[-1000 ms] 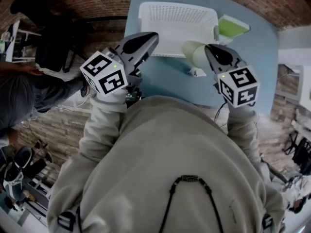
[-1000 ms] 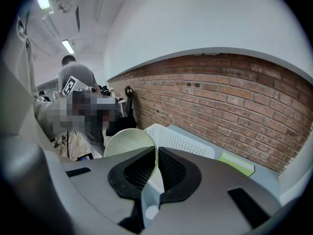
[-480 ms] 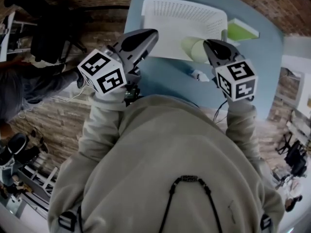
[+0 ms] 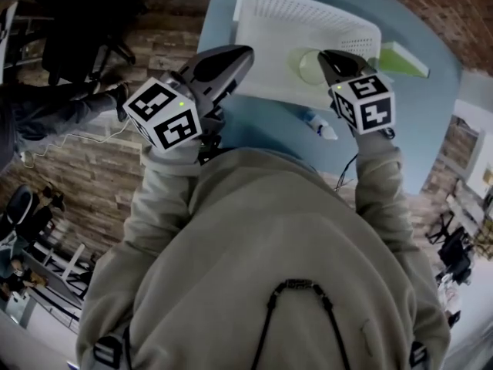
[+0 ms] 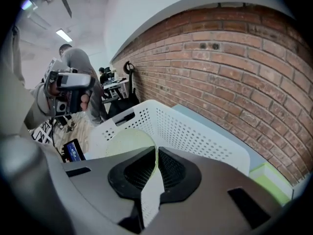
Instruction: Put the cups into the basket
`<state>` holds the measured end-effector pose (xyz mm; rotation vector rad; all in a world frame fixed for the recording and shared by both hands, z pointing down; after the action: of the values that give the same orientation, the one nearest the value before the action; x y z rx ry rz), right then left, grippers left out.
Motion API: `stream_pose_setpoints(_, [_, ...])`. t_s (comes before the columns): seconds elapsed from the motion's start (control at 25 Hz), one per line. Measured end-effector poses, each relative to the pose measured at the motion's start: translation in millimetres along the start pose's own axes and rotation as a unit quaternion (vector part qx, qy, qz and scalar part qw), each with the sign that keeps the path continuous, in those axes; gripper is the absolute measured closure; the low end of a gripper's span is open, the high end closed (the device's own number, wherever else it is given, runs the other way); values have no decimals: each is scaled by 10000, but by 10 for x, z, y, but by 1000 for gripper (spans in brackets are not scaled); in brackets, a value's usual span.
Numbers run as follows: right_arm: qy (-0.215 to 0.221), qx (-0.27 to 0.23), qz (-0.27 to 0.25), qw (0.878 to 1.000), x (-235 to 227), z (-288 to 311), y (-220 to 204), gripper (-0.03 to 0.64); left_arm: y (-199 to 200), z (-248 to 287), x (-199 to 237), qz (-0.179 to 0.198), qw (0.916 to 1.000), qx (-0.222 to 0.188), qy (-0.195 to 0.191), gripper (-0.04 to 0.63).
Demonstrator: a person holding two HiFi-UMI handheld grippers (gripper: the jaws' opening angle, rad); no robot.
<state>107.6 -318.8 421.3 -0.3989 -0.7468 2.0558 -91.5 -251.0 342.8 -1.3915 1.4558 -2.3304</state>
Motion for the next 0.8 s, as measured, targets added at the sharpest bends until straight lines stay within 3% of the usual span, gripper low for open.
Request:
stream_pose_setpoints(0.32, [297, 632, -138, 9975, -88, 688, -168, 586, -110, -68, 240, -301, 9992, -23, 247, 598])
stream_pose_setpoints(0.8, [546, 1438, 114, 9880, -167, 1410, -648, 584, -219, -160, 429, -507, 9977, -16, 460, 597])
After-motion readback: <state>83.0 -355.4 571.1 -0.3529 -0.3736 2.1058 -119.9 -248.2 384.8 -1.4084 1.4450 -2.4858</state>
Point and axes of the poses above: the fingertips, and each gripper's own axes: z forward along the fingers, x to its left, y out of its top, the point moved 5 cm from there along -z, backward along the fingers, and after that the axes turned 4 degrees about -z, right-handed, at the moved point
